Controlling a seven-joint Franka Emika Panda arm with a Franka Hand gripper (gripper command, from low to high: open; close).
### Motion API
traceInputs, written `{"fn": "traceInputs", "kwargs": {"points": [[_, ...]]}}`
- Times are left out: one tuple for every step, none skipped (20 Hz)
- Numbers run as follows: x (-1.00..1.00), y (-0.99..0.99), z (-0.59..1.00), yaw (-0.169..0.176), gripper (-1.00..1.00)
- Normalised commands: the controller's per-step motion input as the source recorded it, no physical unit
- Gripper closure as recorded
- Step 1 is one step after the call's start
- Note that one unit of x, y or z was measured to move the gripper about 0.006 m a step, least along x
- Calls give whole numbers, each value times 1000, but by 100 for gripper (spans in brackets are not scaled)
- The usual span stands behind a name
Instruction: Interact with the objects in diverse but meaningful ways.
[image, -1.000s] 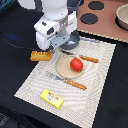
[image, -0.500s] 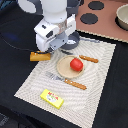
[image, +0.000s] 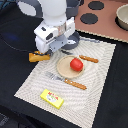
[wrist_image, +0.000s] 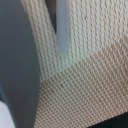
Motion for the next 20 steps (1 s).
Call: {"fn": "traceInputs", "kwargs": {"points": [[97, 0, 0, 26, 100], [131, 0, 0, 24, 100], [194, 0, 0, 25, 100], [191, 0, 0, 24, 100], [211, 0, 0, 24, 100], [223, 0, 0, 21, 100], [223, 0, 0, 21, 100], [220, 0, 0, 21, 100], [229, 0, 0, 21, 100], [257, 0, 0, 19, 100], [297, 0, 0, 14, 100], [306, 83, 0, 0, 100], [337, 169, 0, 4, 100], [363, 174, 0, 15, 100], [351, 166, -9, 16, 100], [371, 211, -6, 18, 100], [389, 240, 0, 20, 100], [409, 223, -31, 17, 100], [437, 237, -46, 10, 100], [443, 237, -40, 7, 100]]}}
